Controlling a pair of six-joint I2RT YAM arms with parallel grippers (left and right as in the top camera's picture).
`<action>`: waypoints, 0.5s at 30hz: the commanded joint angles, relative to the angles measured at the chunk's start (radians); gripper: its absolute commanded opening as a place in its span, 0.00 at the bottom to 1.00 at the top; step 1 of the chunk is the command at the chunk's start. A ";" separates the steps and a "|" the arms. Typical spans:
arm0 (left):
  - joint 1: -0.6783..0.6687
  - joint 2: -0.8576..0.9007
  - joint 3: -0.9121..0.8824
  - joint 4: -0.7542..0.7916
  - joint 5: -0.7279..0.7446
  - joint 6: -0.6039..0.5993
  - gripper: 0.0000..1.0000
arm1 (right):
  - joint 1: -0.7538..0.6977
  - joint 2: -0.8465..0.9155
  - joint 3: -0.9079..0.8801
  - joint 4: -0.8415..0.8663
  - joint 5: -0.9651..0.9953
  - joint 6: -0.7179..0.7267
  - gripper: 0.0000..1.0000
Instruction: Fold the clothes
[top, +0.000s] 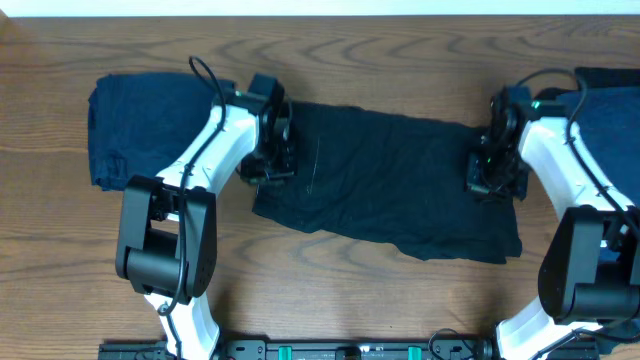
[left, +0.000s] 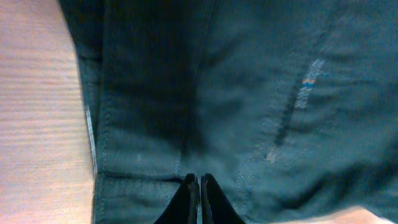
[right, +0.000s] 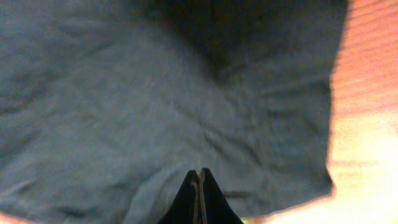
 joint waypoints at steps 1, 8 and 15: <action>0.001 -0.008 -0.066 0.029 0.013 -0.009 0.06 | -0.008 -0.012 -0.074 0.073 -0.014 0.016 0.01; 0.001 -0.008 -0.129 0.090 0.013 -0.008 0.06 | -0.008 -0.012 -0.130 0.240 0.009 0.015 0.01; 0.001 -0.008 -0.201 0.175 0.013 -0.009 0.06 | -0.008 -0.012 -0.231 0.458 0.017 0.015 0.01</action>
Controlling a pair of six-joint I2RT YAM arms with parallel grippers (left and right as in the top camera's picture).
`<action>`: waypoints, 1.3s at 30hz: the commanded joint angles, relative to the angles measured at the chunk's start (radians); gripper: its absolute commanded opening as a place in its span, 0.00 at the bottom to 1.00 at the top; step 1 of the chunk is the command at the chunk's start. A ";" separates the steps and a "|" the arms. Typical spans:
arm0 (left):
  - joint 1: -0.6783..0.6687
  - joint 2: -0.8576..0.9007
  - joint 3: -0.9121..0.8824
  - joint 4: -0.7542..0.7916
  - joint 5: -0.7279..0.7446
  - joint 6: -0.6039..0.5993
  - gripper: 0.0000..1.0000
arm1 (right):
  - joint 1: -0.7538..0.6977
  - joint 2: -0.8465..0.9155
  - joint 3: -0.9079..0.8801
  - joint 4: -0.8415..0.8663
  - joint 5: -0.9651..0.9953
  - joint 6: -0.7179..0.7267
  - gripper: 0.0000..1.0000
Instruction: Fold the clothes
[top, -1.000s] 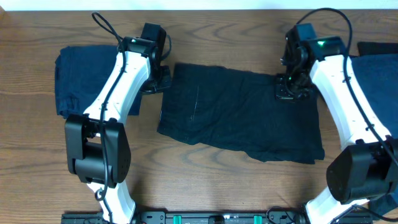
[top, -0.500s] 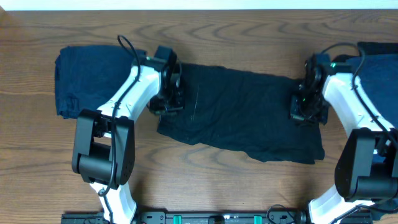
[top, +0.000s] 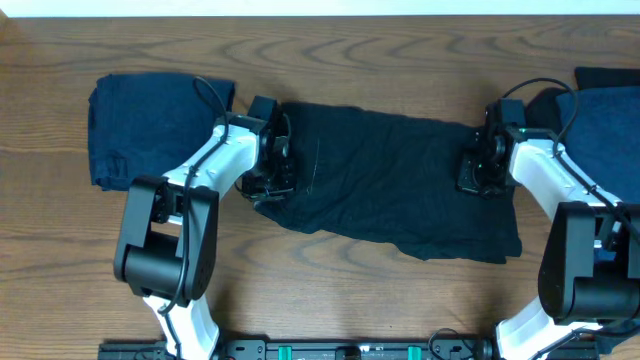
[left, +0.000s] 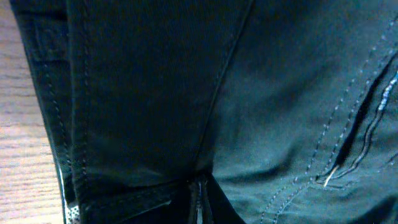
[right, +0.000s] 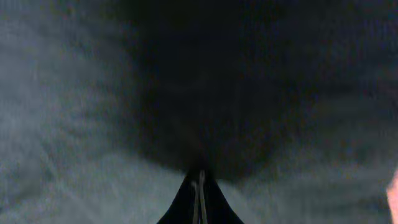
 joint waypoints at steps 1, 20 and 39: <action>0.001 0.006 -0.056 0.032 -0.010 -0.005 0.06 | -0.008 -0.012 -0.066 0.062 0.012 0.013 0.01; 0.001 0.002 -0.104 0.046 -0.074 -0.013 0.06 | -0.010 -0.012 -0.104 0.348 0.049 -0.067 0.01; 0.001 -0.342 -0.048 0.002 -0.085 -0.027 0.06 | -0.032 -0.103 -0.031 -0.186 0.014 0.040 0.01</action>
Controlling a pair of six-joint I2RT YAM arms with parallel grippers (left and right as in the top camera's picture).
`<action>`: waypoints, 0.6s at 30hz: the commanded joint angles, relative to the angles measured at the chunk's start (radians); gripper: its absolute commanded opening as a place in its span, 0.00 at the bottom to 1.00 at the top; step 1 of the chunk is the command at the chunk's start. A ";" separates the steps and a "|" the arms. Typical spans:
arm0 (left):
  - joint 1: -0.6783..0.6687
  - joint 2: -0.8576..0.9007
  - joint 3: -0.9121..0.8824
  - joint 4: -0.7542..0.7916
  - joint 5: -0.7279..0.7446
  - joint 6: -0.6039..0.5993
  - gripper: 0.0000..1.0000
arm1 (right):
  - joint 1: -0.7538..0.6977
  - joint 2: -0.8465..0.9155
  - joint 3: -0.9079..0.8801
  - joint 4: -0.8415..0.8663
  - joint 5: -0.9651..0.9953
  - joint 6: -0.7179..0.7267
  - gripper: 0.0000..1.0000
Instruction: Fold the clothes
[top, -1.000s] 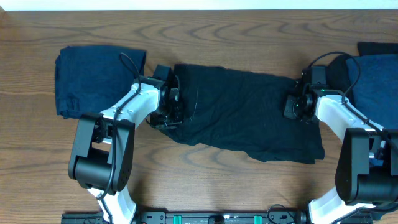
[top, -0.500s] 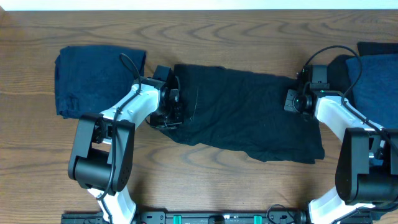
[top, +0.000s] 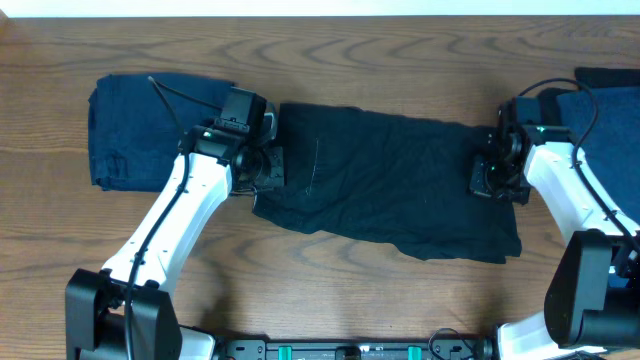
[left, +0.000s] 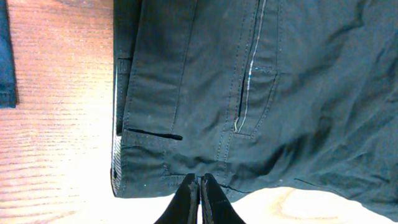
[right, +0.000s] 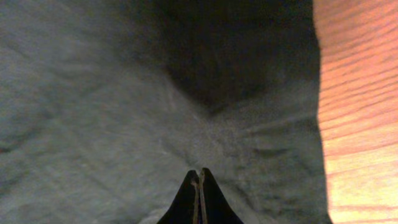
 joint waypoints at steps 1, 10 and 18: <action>0.003 0.029 0.006 0.001 -0.037 -0.006 0.06 | -0.009 0.008 -0.089 0.045 -0.007 0.042 0.01; 0.003 0.101 0.002 0.050 -0.046 -0.005 0.06 | -0.025 0.049 -0.249 0.313 -0.010 0.063 0.01; 0.003 0.141 0.002 0.042 -0.046 -0.005 0.06 | -0.024 0.166 -0.255 0.465 -0.077 0.053 0.01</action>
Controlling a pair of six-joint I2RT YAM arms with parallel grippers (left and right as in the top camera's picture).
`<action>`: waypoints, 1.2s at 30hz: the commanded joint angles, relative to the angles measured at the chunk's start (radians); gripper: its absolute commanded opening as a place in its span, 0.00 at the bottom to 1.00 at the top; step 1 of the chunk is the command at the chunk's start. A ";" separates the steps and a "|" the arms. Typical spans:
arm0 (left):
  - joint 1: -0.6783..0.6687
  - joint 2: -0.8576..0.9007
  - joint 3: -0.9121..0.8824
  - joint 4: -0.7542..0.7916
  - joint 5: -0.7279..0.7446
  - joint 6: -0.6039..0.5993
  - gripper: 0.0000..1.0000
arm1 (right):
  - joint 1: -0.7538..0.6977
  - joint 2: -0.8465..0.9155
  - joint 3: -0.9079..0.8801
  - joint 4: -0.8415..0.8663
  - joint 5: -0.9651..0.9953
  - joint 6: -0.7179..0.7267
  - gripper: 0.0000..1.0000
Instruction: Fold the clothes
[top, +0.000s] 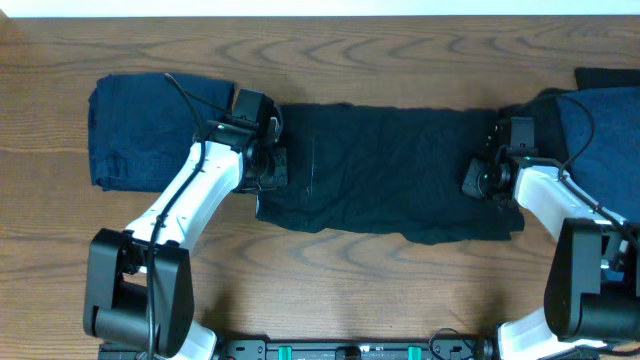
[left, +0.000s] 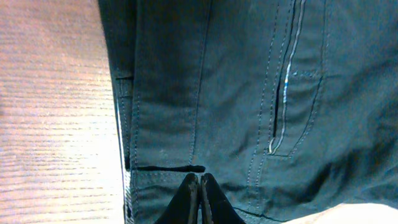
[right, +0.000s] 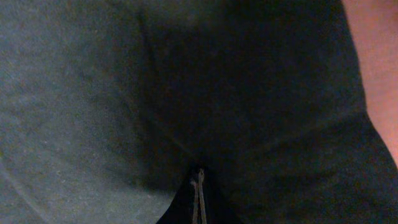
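Note:
Dark, nearly black trousers (top: 385, 170) lie flat across the middle of the table, waistband to the left. My left gripper (top: 272, 166) is shut, its tips low over the waistband (left: 161, 124) near a belt loop, beside a stitched pocket (left: 283, 106). My right gripper (top: 478, 180) is also shut. It sits very close over the leg end (right: 93, 93), in its own shadow. Nothing shows between either pair of fingers.
A folded blue garment (top: 145, 130) lies at the far left, touching the left arm's side. Another blue garment (top: 605, 115) lies at the right edge, with a dark piece (top: 600, 75) behind it. Bare wooden table (top: 350, 290) runs along the front.
The trousers' right end has shifted toward the far side, so the garment now lies straighter across the table. The right gripper is lower on the cloth. The left gripper sits closer over the waistband.
Both grippers were shut at the two ends of the slanting trousers, then pressed closer to the cloth. Later they were a little higher and the trousers were still slanted. Now both are low again and the trousers lie nearly level.

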 joint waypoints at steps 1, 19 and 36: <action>0.003 0.008 0.002 -0.007 -0.017 -0.005 0.06 | -0.010 0.116 -0.052 -0.009 -0.063 -0.016 0.01; 0.003 0.007 0.002 -0.022 -0.016 -0.005 0.07 | -0.055 -0.159 0.367 -0.276 0.074 -0.262 0.01; 0.003 0.007 0.002 -0.018 -0.016 -0.005 0.16 | -0.282 0.232 0.366 0.001 -0.250 -0.453 0.01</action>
